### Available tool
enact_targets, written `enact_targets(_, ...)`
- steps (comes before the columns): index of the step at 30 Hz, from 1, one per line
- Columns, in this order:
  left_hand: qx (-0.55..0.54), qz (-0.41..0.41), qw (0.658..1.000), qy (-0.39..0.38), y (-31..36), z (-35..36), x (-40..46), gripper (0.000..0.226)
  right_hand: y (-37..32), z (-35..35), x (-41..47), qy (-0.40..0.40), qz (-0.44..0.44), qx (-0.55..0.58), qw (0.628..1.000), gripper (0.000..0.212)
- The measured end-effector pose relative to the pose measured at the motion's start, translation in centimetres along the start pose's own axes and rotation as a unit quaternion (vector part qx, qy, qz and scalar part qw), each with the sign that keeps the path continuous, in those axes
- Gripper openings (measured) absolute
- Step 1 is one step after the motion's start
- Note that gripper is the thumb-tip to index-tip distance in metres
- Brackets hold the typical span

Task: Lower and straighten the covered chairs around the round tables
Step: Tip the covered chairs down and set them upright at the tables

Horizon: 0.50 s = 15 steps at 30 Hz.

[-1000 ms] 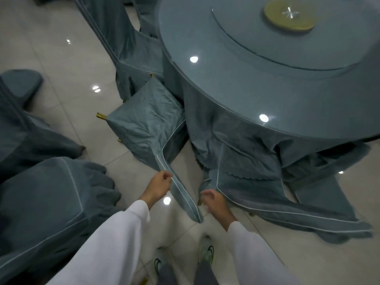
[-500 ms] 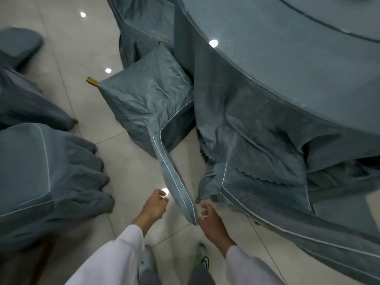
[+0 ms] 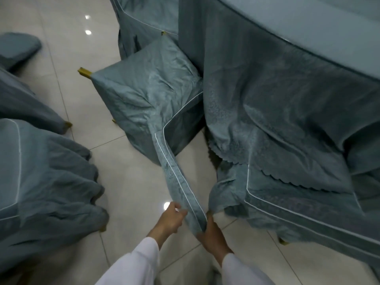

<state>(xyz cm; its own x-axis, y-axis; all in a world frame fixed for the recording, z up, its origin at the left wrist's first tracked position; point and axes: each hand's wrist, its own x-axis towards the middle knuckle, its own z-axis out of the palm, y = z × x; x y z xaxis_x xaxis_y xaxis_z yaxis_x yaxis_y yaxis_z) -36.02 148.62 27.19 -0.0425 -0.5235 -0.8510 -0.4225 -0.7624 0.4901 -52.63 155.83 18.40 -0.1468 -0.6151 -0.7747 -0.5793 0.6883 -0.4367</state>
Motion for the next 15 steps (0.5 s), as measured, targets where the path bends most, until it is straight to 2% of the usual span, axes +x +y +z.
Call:
enact_targets(2, -0.004, 0.007, 1.000, -0.012, -0.4, 0.1, 1.2, 0.033, -1.8, -0.7, -1.4, 0.046, -0.007, -0.048, 0.998, 0.050)
enact_targets(4, -0.013, 0.017, 0.999, -0.024, -0.6, 0.1, 1.8, 0.039, -2.8, -1.2, -2.1, 0.074, -0.021, -0.087, 0.993, 0.035)
enact_targets(8, -0.042, 0.012, 0.999, -0.020, -0.6, 0.1, 0.9, 0.050, -4.4, -2.4, -4.0, 0.077, -0.037, -0.117, 0.989, 0.026)
enact_targets(12, -0.061, 0.023, 0.997, -0.038, 0.8, 0.2, -2.4, 0.071, -6.5, -3.3, -7.0, 0.068, -0.040, -0.141, 0.987, 0.028)
enact_targets(15, -0.043, 0.036, 0.998, -0.035, 2.5, -0.2, -5.4, 0.062, -7.5, -3.9, -10.2, 0.050, -0.049, -0.174, 0.982, 0.030)
